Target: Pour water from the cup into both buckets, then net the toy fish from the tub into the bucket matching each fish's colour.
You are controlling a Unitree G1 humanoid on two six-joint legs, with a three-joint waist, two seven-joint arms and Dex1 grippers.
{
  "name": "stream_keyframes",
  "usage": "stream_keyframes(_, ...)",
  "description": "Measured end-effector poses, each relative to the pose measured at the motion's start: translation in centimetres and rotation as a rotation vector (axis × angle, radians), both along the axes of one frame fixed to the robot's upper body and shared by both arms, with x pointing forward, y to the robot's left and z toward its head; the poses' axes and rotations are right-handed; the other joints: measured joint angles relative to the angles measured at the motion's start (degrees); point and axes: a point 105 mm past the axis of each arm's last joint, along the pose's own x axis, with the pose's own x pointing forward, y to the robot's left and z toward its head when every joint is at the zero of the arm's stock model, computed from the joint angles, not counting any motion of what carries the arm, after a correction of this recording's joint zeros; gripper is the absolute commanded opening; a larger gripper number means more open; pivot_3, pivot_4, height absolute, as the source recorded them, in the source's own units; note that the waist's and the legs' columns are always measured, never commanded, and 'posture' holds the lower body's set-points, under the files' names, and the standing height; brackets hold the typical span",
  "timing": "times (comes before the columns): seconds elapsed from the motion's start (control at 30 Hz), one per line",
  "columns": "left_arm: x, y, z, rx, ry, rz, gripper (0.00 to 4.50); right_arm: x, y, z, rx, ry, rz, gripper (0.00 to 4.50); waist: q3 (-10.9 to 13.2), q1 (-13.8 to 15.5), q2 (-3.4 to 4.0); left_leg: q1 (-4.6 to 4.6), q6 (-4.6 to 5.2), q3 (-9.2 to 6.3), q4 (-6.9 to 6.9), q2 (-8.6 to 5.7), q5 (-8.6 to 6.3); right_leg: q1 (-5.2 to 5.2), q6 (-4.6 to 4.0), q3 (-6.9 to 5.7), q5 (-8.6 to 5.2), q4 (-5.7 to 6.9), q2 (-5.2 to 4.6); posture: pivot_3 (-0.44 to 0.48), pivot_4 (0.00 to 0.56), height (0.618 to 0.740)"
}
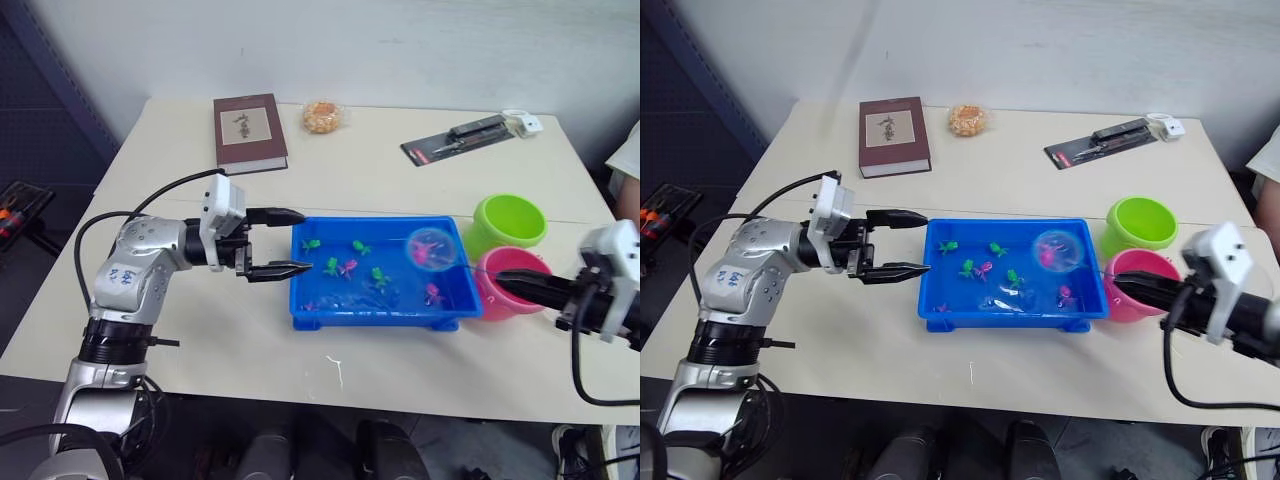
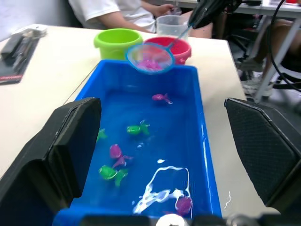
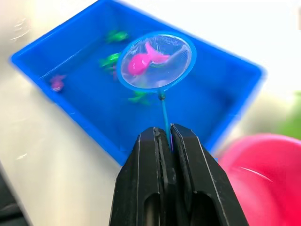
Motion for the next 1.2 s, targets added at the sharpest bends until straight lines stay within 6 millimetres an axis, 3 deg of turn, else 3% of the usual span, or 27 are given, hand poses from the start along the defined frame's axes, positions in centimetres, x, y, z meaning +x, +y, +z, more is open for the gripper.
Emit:
stream_keyframes(0.2,-0.1,-1.3,0.1,-0.029,0.006,-0.046,4.49,-2.8,-2.2,0.0,-0.082,-0.129,-0.127,0.0,0.0,0.0,0.0,0.07,0.0,0.05,0.0,-0.02,0.0,0.04,0.01,0.08,0.01,0.0,0.03,0.0,0.15,0.738)
stream_keyframes(0.4,0.0,-2.2,-0.5,-0.055,0.041,-0.067,4.49,-4.4,-6.6,-2.2,-0.362,-0.287,-0.335,0.0,0.0,0.0,0.0,0.15,0.03,0.16,-0.01,-0.06,0.01,0.06,0.06,0.26,0.03,0.0,0.04,0.0,0.15,0.738)
stream_keyframes(0.5,0.0,-2.6,-0.5,-0.061,0.04,-0.081,4.49,-4.4,-7.9,-3.6,-0.486,-0.325,-0.375,0.0,0.0,-0.3,0.01,0.32,0.02,0.33,-0.08,-0.01,0.01,0.06,0.06,0.43,0.03,0.04,0.07,0.0,0.15,0.738)
stream_keyframes(0.67,-0.2,-3.0,-0.4,-0.062,0.038,-0.087,4.49,-3.5,-8.4,-5.2,-0.637,-0.407,-0.397,0.0,0.0,-0.7,0.06,0.38,0.01,0.46,-0.11,0.02,0.01,0.01,0.06,0.61,0.03,0.03,0.1,0.0,0.15,0.738)
stream_keyframes(1.0,-0.5,-3.1,-0.6,-0.057,0.051,-0.073,4.49,-3.5,-8.9,-5.7,-1.223,-0.67,-0.269,0.0,-0.1,-0.4,0.08,0.38,0.01,0.55,-0.12,0.0,0.01,-0.04,0.06,0.75,0.03,-0.03,0.08,0.0,0.15,0.738)
stream_keyframes(1.2,-0.7,-3.4,-0.5,-0.064,0.047,-0.067,4.49,-2.9,-8.0,-5.9,-1.346,-0.803,-0.236,0.0,-0.1,-0.7,0.08,0.42,0.0,0.6,-0.13,0.02,0.02,-0.05,0.05,0.8,0.03,-0.03,0.12,0.0,0.15,0.738)
